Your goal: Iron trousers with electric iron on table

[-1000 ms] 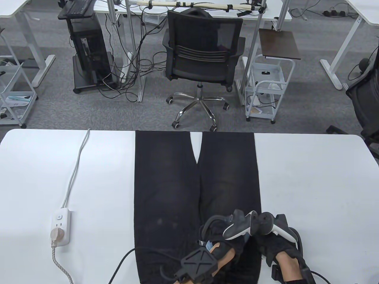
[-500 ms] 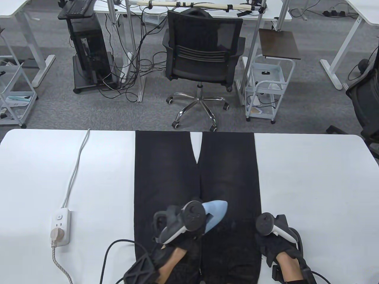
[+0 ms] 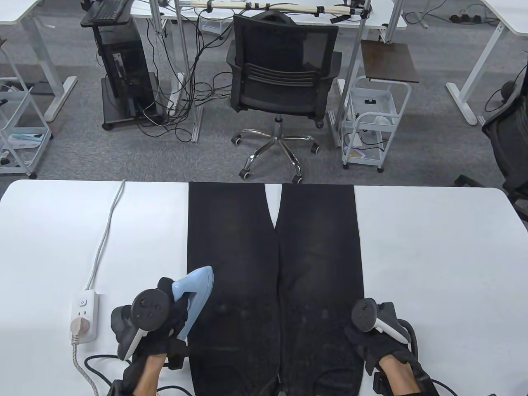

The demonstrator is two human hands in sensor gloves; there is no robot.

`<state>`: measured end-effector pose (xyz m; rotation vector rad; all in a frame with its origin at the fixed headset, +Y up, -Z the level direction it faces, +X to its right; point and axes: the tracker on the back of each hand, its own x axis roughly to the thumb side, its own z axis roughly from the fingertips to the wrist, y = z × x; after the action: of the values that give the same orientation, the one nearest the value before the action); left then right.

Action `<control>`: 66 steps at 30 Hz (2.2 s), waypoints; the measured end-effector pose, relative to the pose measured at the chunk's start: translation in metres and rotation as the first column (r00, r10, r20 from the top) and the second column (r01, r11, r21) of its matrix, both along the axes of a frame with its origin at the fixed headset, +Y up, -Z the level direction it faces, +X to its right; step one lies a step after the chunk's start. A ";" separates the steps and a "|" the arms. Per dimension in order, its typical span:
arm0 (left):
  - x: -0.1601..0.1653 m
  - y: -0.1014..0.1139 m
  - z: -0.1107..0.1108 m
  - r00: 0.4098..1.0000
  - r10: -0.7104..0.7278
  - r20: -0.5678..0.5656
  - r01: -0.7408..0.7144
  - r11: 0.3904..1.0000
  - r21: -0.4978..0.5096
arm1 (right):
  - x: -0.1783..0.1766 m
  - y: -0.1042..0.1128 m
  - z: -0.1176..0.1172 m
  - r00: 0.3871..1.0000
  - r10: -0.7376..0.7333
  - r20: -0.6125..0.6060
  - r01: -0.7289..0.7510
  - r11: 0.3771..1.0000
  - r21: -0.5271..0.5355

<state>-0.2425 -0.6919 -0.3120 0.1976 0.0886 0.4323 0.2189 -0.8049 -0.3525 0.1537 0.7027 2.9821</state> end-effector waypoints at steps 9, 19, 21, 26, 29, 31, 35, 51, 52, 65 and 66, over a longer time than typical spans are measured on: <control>-0.002 -0.021 0.001 1.000 -0.004 -0.003 0.004 0.999 -0.054 | -0.149 0.010 -0.038 0.967 -0.147 -0.209 0.140 0.989 -0.050; -0.001 -0.025 -0.002 1.000 0.013 0.012 -0.012 0.997 -0.081 | -0.192 -0.022 -0.044 0.959 0.057 -0.278 -0.086 0.992 -0.094; -0.003 -0.026 -0.001 1.000 0.024 0.006 -0.023 0.996 -0.086 | -0.191 -0.023 -0.037 0.953 0.083 -0.292 -0.114 0.989 -0.090; -0.005 -0.029 -0.003 1.000 0.027 -0.005 -0.028 0.994 -0.104 | -0.186 -0.025 -0.021 0.945 0.095 -0.312 -0.129 0.987 -0.090; -0.005 -0.030 -0.003 1.000 0.022 -0.007 -0.022 0.993 -0.112 | -0.182 -0.025 -0.004 0.932 0.117 -0.342 -0.167 0.979 -0.118; -0.004 -0.030 -0.003 1.000 0.020 -0.007 -0.020 0.993 -0.113 | -0.180 -0.025 0.010 0.919 0.127 -0.373 -0.189 0.973 -0.134; -0.001 -0.030 -0.003 1.000 0.020 -0.001 -0.020 0.993 -0.112 | -0.174 -0.023 0.042 0.881 0.141 -0.451 -0.236 0.958 -0.161; -0.001 -0.024 0.001 0.999 0.037 0.004 -0.037 0.995 -0.088 | -0.177 0.021 -0.074 0.965 0.089 -0.246 -0.051 0.986 0.156; -0.001 -0.024 0.001 0.999 0.038 0.006 -0.037 0.995 -0.089 | -0.177 0.012 -0.081 0.970 0.086 -0.228 -0.053 0.987 0.150; -0.002 -0.024 0.002 0.998 0.057 0.012 -0.056 0.995 -0.078 | -0.173 -0.022 -0.065 0.978 0.099 -0.183 -0.093 0.995 0.042; -0.002 -0.024 0.002 0.998 0.057 0.011 -0.056 0.995 -0.078 | -0.173 -0.022 -0.059 0.976 0.104 -0.191 -0.100 0.994 0.035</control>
<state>-0.2447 -0.7160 -0.3105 0.1157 0.0984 0.4860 0.0459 -0.8265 -0.4118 0.4264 0.7122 3.1043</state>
